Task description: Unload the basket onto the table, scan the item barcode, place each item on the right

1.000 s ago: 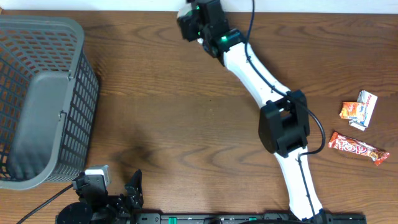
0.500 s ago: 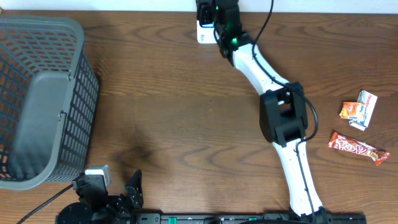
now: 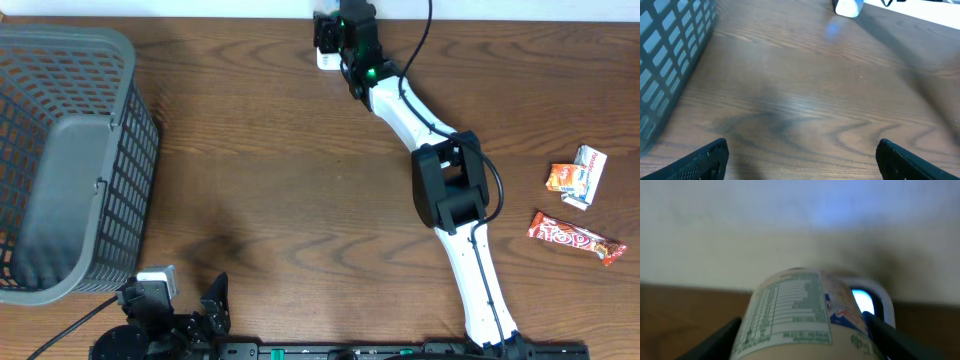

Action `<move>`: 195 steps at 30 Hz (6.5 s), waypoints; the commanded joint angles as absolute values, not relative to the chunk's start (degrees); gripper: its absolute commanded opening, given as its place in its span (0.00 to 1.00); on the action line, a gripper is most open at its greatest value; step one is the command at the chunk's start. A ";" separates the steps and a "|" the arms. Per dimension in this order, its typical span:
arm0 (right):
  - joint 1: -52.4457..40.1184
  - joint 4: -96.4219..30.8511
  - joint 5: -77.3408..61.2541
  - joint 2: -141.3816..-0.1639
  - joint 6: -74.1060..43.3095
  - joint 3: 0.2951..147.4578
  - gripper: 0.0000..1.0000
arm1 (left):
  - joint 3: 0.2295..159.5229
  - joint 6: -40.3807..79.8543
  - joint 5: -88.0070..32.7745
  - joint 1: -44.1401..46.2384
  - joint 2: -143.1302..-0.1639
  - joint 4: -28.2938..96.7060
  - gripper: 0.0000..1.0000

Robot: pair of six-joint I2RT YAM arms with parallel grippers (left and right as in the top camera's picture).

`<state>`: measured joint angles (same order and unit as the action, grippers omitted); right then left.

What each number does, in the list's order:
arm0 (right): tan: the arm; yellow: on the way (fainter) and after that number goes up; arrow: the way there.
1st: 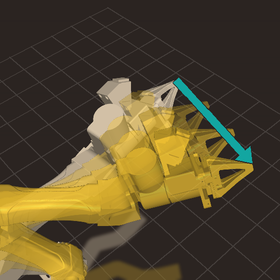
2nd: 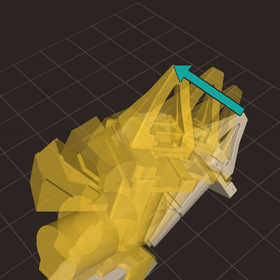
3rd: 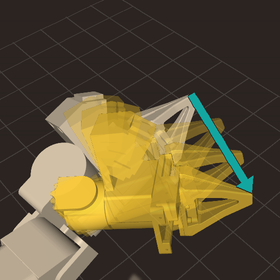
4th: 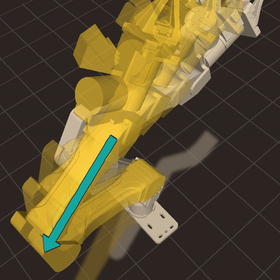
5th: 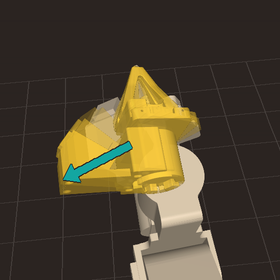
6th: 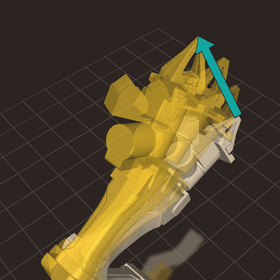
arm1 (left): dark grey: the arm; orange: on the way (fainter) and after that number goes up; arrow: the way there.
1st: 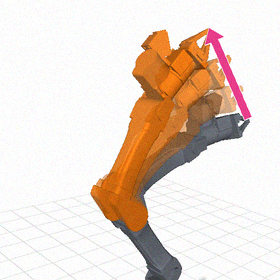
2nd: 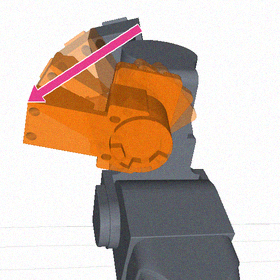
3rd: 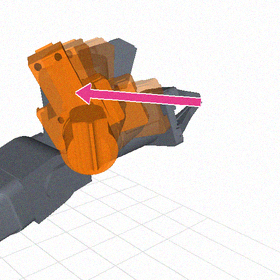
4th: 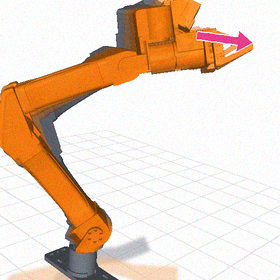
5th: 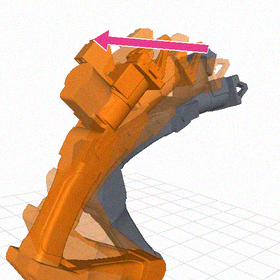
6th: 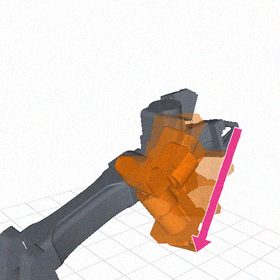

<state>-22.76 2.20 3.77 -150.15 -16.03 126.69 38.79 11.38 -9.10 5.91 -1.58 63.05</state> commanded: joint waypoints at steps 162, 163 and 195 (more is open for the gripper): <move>28.38 -82.26 -19.25 -33.63 -14.09 112.25 0.99 | 38.83 11.29 -9.67 6.20 -1.45 63.11 0.94; 28.38 -83.81 -18.48 -33.63 -14.11 111.96 0.99 | 38.83 11.27 -9.67 6.20 -1.45 63.11 0.94; 10.24 -45.32 -13.61 -25.10 -11.70 82.24 0.99 | 38.83 11.29 -9.67 6.20 -1.45 63.11 0.94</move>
